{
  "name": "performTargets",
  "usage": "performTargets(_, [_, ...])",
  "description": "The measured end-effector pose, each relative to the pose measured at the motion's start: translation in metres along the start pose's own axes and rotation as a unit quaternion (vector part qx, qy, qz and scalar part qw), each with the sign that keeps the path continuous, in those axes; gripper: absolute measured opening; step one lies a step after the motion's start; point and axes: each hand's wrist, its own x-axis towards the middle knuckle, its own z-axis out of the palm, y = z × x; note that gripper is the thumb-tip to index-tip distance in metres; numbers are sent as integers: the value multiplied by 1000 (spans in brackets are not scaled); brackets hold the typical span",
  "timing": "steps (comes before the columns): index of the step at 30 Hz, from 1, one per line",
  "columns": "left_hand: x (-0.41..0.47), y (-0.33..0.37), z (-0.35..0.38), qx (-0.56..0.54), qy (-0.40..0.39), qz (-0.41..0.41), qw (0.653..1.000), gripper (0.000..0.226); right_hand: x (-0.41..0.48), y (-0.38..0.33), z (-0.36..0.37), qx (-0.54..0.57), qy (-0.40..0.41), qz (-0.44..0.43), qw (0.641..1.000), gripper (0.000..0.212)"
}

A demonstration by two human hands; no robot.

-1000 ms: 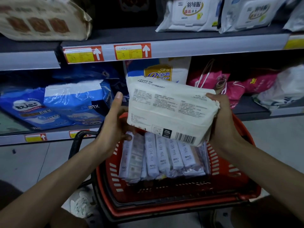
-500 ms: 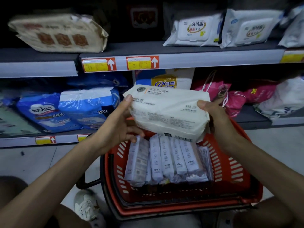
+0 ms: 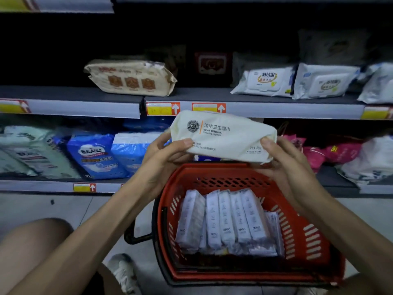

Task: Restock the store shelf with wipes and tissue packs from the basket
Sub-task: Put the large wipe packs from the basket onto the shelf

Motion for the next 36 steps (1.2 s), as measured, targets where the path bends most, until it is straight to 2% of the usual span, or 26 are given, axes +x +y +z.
performTargets(4, [-5,32,-1,9,5,40,999,47,3,-27,21,-2,-13,-45,999,42])
performTargets(10, [-21,96,-13,97,-16,102,990,77,11,-68,53,1,-77,-96,992,50])
performTargets(14, [-36,140,-20,149,-21,132,980,85,11,-91,81,-6,-103,-152,983,61])
performTargets(19, [-57,193,-27,185,10,207,961,81,13,-126,126,-45,-125,-247,960,74])
performTargets(25, [-58,261,-46,187,86,292,934,55,28,-165,194,-44,-116,-324,938,79])
performTargets(33, [-20,360,-77,199,154,393,884,60,85,-217,288,-30,-118,-407,905,80])
performTargets(36, [9,397,-96,204,172,406,874,49,110,-235,321,-38,-106,-418,901,82])
